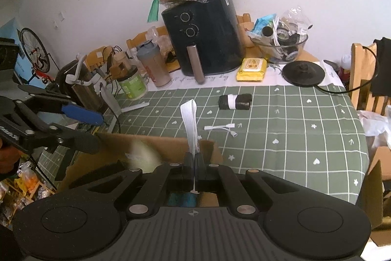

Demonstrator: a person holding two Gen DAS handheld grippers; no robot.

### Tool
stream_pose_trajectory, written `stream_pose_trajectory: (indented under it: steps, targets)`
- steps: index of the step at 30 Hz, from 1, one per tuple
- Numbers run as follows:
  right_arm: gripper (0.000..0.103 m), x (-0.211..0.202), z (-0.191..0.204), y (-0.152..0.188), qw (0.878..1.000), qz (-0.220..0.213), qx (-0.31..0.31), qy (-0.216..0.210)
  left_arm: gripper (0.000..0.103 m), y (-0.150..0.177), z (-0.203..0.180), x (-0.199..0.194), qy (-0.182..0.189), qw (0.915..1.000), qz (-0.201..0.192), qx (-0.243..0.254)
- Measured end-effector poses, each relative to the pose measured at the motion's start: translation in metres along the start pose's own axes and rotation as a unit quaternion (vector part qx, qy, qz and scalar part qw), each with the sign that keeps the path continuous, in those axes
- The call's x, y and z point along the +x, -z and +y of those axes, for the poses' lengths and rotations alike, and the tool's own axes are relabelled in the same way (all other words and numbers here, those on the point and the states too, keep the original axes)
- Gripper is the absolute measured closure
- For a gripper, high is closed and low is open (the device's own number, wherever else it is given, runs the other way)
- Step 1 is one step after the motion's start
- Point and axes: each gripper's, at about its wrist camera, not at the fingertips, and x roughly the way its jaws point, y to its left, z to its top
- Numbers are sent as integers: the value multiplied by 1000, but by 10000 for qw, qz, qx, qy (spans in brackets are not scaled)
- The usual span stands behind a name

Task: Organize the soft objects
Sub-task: 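Carry the wipes pack in the left gripper over the box while the right carries the white strip, then open both grippers to drop the wipes pack and white strip into the box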

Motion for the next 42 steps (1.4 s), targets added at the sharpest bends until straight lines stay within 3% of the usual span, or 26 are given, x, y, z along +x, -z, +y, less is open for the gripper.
stream_pose_trajectory:
  steps: [11,20,24,25,26,27,28,30,31,32,38,42]
  targets:
    - [100,-1,3,17,9996,143,227,-130,32,35,15,-14,-676,9926,-39,-1012]
    - [99,-1,17,2,9991,116,354,-201,32,50,18,-24,-1013,9859,-65,-1328]
    - [96,12,16,2,9957,549,738,-138,32,56,14,-26,-1107,9847,-62,-1342]
    - [87,16,14,3,9943,677,818,-103,32,57,14,-27,-1119,9843,-58,-1365]
    - [61,19,14,6,9932,782,862,-64,32,57,14,-28,-1117,9837,-62,-1406]
    - [44,20,14,8,9931,822,838,-36,32,58,15,-29,-1119,9826,-82,-1479]
    - [33,19,16,9,9934,807,804,-121,32,59,16,-31,-1138,9809,-120,-1572]
    - [24,18,23,10,9947,788,652,-116,32,61,19,-34,-1181,9779,-165,-1717]
    - [8,18,26,10,9954,800,528,-8,32,62,21,-35,-1226,9764,-147,-1771]
    - [0,18,30,10,9961,796,387,72,32,63,22,-35,-1290,9749,-112,-1812]
    - [0,19,33,8,9954,938,165,104,32,66,29,-33,-1685,9674,297,-1866]
    - [0,21,34,7,9945,1017,-41,264,32,68,30,-38,-1799,9658,341,-1838]
